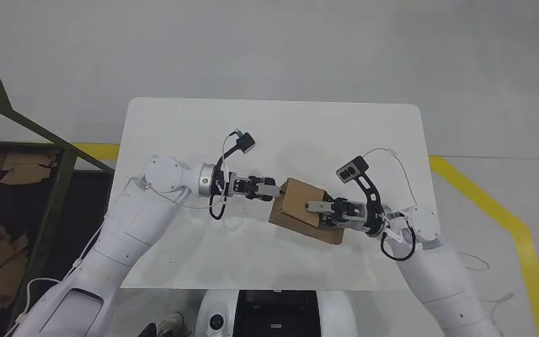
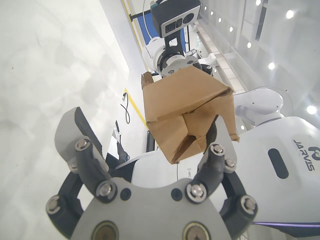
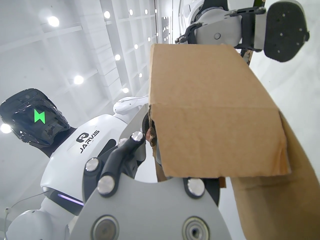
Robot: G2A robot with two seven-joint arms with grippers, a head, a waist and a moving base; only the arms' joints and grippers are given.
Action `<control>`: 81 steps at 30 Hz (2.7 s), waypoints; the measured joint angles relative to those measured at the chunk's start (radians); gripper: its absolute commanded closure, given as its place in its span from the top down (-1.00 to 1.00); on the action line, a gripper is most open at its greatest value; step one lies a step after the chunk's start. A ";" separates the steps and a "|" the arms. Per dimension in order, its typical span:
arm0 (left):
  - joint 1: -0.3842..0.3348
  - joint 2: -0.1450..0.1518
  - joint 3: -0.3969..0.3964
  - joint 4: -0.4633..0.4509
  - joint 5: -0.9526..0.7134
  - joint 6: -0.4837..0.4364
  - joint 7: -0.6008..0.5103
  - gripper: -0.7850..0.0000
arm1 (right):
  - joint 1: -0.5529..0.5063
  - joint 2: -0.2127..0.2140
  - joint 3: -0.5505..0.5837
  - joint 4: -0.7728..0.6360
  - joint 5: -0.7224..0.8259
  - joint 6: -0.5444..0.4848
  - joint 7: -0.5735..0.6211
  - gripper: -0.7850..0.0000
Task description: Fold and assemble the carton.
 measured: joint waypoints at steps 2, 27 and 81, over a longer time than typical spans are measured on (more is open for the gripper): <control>0.016 0.006 -0.029 -0.004 -0.001 -0.013 0.017 1.00 | 0.001 0.002 0.008 0.001 -0.009 0.009 0.000 -1.00; 0.122 0.020 -0.162 -0.113 0.596 -0.606 0.481 1.00 | 0.167 0.003 -0.036 0.142 -0.073 0.177 0.052 -1.00; 0.143 0.027 -0.158 -0.208 0.735 -0.667 0.570 1.00 | 0.185 -0.002 -0.053 0.142 -0.066 0.148 0.047 -1.00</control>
